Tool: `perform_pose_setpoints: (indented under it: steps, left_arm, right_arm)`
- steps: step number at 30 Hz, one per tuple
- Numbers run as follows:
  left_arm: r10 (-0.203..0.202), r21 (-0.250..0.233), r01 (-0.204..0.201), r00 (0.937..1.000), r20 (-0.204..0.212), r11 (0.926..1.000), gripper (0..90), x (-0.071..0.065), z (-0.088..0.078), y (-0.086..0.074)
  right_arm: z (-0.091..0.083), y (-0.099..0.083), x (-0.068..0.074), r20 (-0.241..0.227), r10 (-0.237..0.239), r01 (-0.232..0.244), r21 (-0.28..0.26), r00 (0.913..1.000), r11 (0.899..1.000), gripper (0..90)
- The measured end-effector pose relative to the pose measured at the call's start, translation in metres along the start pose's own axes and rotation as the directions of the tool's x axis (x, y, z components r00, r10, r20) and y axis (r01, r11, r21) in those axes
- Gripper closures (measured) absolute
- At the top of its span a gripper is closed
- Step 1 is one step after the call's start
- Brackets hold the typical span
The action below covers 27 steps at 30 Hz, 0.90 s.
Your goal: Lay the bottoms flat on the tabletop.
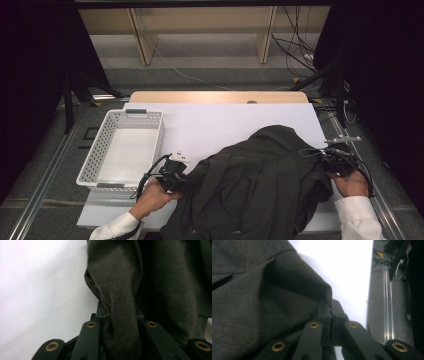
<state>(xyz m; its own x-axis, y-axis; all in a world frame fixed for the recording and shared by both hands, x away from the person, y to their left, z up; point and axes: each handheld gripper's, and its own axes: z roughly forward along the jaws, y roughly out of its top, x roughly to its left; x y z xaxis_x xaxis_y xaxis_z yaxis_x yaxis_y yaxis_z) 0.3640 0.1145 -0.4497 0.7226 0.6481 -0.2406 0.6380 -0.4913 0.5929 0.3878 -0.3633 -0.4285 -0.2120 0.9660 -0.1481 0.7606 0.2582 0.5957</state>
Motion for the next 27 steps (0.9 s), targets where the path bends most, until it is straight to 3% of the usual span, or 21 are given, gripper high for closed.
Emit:
perform_pose_setpoints:
  steps: [2,4,7,11,14,16,21,25,27]
  left_arm:
    - [0.01,0.04,-0.011,0.9997,0.024,0.9991,72.1,-0.002,0.002,0.0]
    - [0.019,0.048,-0.02,0.9996,0.021,0.9987,66.2,-0.003,0.0,0.002]
    - [-0.001,0.019,0.001,0.9999,0.014,0.9998,47.7,-0.001,-0.014,0.013]
    - [-0.032,-0.057,0.03,0.9989,-0.034,0.998,37.6,0.004,-0.033,0.036]
    - [-0.051,-0.103,0.046,0.9975,-0.049,0.9937,33.0,0.004,-0.035,0.055]
    - [-0.038,-0.096,0.032,0.9975,-0.06,0.9948,31.3,0.001,-0.028,0.067]
    - [-0.06,-0.002,0.06,0.9974,-0.04,0.9982,23.3,0.011,0.013,0.088]
    - [-0.102,0.082,0.103,0.9947,-0.017,0.9913,23.4,0.021,0.042,0.088]
    - [-0.131,0.128,0.127,0.9911,0.024,0.9836,24.5,0.023,0.054,0.085]
  right_arm:
    - [0.002,-0.004,-0.005,-0.007,0.014,-0.014,0.013,0.9999,1.0,88.7]
    - [0.002,-0.004,-0.004,-0.008,0.018,-0.018,0.017,0.9998,1.0,85.4]
    - [-0.008,0.003,-0.002,0.019,0.027,-0.027,-0.022,0.9994,0.999,65.6]
    - [-0.024,0.013,-0.002,-0.045,0.05,-0.054,-0.083,0.9977,0.995,47.6]
    - [-0.03,0.02,-0.001,-0.149,0.074,-0.093,-0.128,0.9861,0.987,40.0]
    - [-0.029,0.023,0.0,-0.184,0.084,-0.109,-0.13,0.9794,0.985,37.1]
    - [-0.015,0.029,0.008,-0.192,0.062,-0.078,-0.08,0.9794,0.994,32.1]
    - [-0.003,0.029,0.015,-0.221,0.047,-0.052,-0.021,0.9742,0.998,31.7]
    - [0.001,0.028,0.019,-0.223,0.026,-0.026,0.0,0.9745,1.0,32.8]
